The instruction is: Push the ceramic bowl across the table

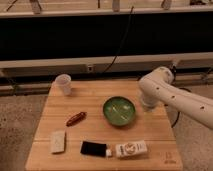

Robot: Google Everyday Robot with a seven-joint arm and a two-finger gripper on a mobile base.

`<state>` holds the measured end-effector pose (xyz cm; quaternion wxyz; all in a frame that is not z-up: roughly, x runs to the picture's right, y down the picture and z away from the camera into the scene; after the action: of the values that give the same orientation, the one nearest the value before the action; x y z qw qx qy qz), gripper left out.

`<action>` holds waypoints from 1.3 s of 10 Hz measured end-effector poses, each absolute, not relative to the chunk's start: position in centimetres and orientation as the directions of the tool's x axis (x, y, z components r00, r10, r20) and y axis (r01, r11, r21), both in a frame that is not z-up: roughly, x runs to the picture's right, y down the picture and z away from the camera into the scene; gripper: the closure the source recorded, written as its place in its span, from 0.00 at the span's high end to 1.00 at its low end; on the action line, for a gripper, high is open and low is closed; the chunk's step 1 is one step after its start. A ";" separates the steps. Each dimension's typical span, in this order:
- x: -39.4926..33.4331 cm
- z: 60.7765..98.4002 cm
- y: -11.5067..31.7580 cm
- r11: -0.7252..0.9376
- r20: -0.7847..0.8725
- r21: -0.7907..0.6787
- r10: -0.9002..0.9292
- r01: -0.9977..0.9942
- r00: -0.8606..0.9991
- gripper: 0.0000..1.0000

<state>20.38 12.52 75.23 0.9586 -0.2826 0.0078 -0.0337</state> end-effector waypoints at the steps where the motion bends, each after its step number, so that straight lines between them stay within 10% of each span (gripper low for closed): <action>1: 20.1 75.7 12.8 0.838 0.007 -0.543 -0.070 0.062 0.998 0.35; 5: 20.3 78.4 13.5 0.831 0.017 -0.551 -0.080 0.076 0.997 0.02; 13: 19.4 81.4 13.8 0.807 0.082 -0.565 -0.152 0.171 0.985 0.01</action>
<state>19.43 13.80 81.38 0.9503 -0.2990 -0.0163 -0.0849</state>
